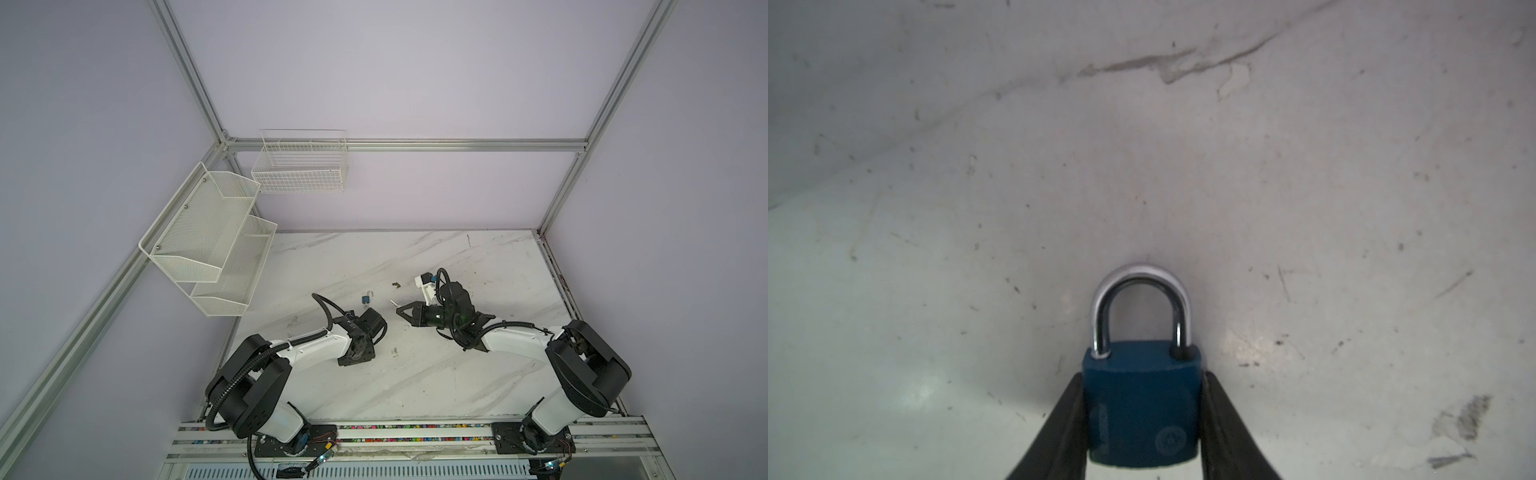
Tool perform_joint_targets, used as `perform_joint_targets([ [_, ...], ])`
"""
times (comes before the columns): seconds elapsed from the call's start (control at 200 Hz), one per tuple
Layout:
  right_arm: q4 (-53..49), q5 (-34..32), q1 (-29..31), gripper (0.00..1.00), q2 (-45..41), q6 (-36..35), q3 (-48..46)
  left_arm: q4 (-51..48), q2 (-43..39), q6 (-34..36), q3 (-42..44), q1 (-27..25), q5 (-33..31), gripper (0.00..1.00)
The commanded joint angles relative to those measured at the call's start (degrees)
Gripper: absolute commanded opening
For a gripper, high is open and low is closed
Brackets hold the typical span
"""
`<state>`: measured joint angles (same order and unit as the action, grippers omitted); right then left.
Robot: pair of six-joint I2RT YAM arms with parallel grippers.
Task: Unlock with the key
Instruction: 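Lift the blue padlock with the left gripper toward the right gripper's key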
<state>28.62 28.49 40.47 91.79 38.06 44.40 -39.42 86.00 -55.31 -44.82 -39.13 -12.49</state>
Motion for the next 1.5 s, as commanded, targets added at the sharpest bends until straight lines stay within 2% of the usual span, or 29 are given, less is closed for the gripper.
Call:
perform_joint_targets([
  [0.0,2.0,0.6,0.0,0.00,0.7,0.8,1.1,0.5,0.9,0.2,0.4,-0.2,1.3,0.25],
  [0.325,2.0,0.5,0.0,0.00,0.1,1.7,1.2,0.4,-4.1,-0.1,0.0,-0.1,1.3,0.00],
  [0.525,1.1,0.5,0.0,0.00,-1.6,1.6,0.9,0.5,-10.9,-2.2,0.5,-0.1,1.1,0.00],
  [0.635,-4.8,-2.5,0.0,0.00,-3.8,-1.3,2.2,0.5,-15.3,-3.8,0.4,-0.1,0.6,0.00],
  [0.765,-7.6,-5.0,0.0,0.00,-6.1,-1.4,1.9,0.5,-19.7,-5.3,-1.1,-0.1,-0.7,0.00],
  [1.065,-10.7,-10.3,2.8,0.00,-7.2,-2.1,1.7,4.5,-22.3,-8.5,-7.3,-0.1,-6.0,0.00],
  [1.28,-5.0,-11.9,6.8,0.00,-5.5,1.7,0.2,8.0,-22.5,-12.8,-9.8,0.0,-10.9,0.00],
  [1.495,3.9,-12.0,10.3,0.00,-2.5,7.2,-0.3,11.3,-22.8,-14.9,-10.4,0.2,-11.4,0.00],
])
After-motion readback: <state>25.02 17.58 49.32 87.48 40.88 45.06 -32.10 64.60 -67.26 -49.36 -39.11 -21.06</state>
